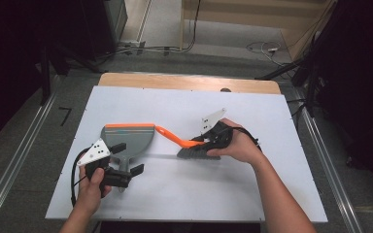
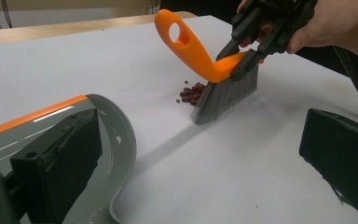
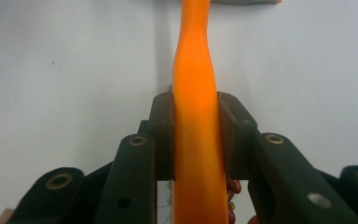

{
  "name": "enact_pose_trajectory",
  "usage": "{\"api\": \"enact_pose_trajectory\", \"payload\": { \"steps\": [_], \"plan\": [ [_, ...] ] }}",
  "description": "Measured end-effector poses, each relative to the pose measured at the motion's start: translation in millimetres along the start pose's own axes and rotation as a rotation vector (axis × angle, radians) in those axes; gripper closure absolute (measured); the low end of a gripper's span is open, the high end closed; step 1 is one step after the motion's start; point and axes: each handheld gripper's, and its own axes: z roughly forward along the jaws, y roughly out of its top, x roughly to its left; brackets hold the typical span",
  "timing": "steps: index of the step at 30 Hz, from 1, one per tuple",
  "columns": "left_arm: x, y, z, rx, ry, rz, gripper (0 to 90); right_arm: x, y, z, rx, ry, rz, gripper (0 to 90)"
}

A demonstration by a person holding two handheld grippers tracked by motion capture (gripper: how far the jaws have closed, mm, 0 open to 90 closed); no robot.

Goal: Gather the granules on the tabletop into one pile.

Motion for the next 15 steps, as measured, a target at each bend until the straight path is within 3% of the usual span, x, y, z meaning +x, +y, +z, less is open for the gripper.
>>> {"api": "enact_pose_trajectory", "payload": {
  "steps": [8, 15],
  "plan": [
    [0.5, 0.1, -0.5, -0.002, 0.001, 0.0, 0.0, 1.3, 0.5, -1.2, -0.003, 0.0, 0.013, 68.8],
    [0.8, 0.1, -0.9, -0.003, 0.003, -0.003, 0.0, 3.1, 1.0, -10.4, -0.04, 0.006, 0.041, 68.9]
  ]
}}
